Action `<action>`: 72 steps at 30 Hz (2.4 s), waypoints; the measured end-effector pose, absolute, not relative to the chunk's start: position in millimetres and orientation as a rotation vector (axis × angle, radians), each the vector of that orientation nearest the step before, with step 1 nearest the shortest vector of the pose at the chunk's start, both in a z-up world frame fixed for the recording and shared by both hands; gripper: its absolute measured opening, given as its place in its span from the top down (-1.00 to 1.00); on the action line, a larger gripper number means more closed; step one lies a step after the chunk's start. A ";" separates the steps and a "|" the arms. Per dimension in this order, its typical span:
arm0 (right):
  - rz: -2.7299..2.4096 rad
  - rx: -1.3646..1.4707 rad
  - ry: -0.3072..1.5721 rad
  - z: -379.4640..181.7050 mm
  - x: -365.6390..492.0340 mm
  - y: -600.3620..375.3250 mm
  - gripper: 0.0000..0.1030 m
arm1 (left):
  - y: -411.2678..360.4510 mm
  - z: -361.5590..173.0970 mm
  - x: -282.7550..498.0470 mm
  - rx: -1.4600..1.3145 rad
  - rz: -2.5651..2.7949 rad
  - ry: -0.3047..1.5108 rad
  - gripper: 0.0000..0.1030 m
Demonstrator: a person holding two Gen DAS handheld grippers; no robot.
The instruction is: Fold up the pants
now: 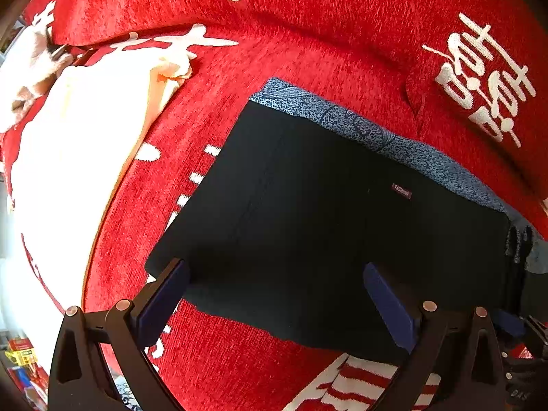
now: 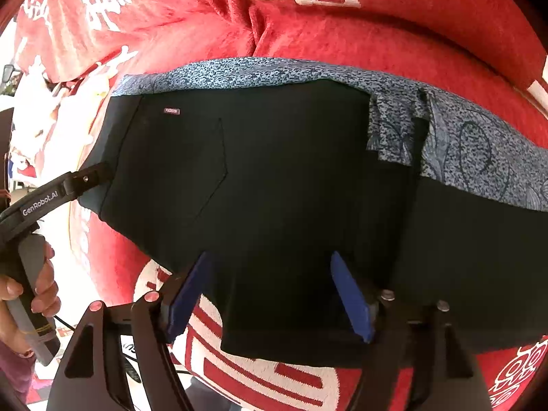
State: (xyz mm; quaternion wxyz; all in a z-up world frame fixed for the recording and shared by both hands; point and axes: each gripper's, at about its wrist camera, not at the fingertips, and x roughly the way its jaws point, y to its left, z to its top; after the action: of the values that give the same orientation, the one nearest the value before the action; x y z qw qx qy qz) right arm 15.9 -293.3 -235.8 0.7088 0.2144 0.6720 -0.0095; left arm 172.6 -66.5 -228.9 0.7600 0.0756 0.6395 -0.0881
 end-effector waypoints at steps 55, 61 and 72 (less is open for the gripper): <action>0.175 0.613 1.390 -171.6 79.6 -322.7 -0.63 | -100.1 -224.9 123.9 0.325 -0.388 1.065 0.30; 0.418 0.521 1.551 -161.3 163.8 -262.2 -0.70 | -120.5 -215.3 116.8 0.464 -0.441 0.999 0.30; 0.572 0.215 1.849 -208.9 236.1 -149.1 -0.73 | -120.9 -215.2 112.3 0.489 -0.429 0.972 0.30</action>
State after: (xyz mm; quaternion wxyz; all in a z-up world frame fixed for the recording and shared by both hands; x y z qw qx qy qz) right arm 236.1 -149.1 -208.9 0.5622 0.0915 0.7852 0.2430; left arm 112.3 -120.9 -215.2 0.8337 0.2308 0.4588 -0.2026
